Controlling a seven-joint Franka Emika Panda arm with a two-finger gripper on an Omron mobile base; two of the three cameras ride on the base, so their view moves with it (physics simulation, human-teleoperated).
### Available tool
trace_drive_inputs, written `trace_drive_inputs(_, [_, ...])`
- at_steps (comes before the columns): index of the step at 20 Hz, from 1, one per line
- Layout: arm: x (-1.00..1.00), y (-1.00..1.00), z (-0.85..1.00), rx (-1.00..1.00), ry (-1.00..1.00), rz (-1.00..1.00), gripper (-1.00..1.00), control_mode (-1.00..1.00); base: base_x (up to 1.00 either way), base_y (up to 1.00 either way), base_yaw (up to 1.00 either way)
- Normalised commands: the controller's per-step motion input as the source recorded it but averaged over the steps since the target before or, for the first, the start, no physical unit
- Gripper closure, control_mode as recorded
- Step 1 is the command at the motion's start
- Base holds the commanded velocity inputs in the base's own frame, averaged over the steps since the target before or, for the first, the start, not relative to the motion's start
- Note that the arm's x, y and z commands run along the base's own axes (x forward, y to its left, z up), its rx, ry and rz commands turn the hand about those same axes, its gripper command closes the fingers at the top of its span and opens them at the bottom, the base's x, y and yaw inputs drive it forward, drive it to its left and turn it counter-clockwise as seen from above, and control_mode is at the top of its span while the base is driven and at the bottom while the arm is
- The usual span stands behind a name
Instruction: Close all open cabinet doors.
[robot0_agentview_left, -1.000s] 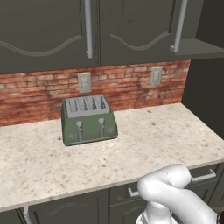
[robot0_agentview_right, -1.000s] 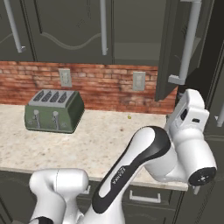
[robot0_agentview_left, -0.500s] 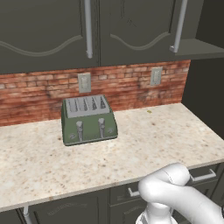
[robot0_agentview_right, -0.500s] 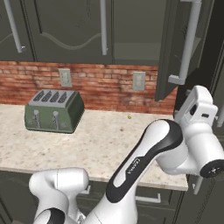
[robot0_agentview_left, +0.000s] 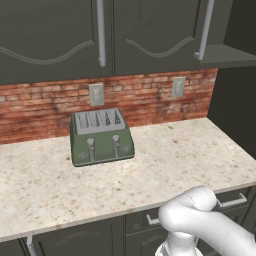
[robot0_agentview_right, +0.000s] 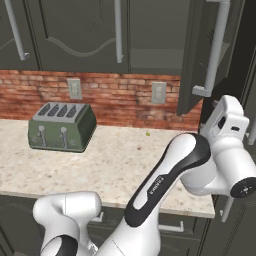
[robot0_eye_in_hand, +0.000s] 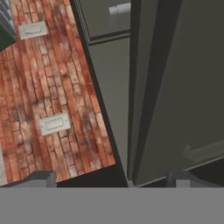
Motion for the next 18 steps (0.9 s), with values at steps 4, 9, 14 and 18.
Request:
trace_drive_inputs(4, [0.22,0.00,0.00,0.00,0.00,0.00,-1.00,-1.00,0.00,0.00,0.00])
trace_drive_inputs(9, [0.29,0.02,0.00,0.00,0.00,0.00,-1.00,-1.00,0.00,0.00,0.00])
trace_drive_inputs(14, [0.29,0.00,0.00,0.00,0.00,0.00,-1.00,-1.00,0.00,0.00,0.00])
trace_drive_inputs(18, [0.17,0.02,0.00,0.00,0.00,0.00,-1.00,-1.00,0.00,0.00,0.00])
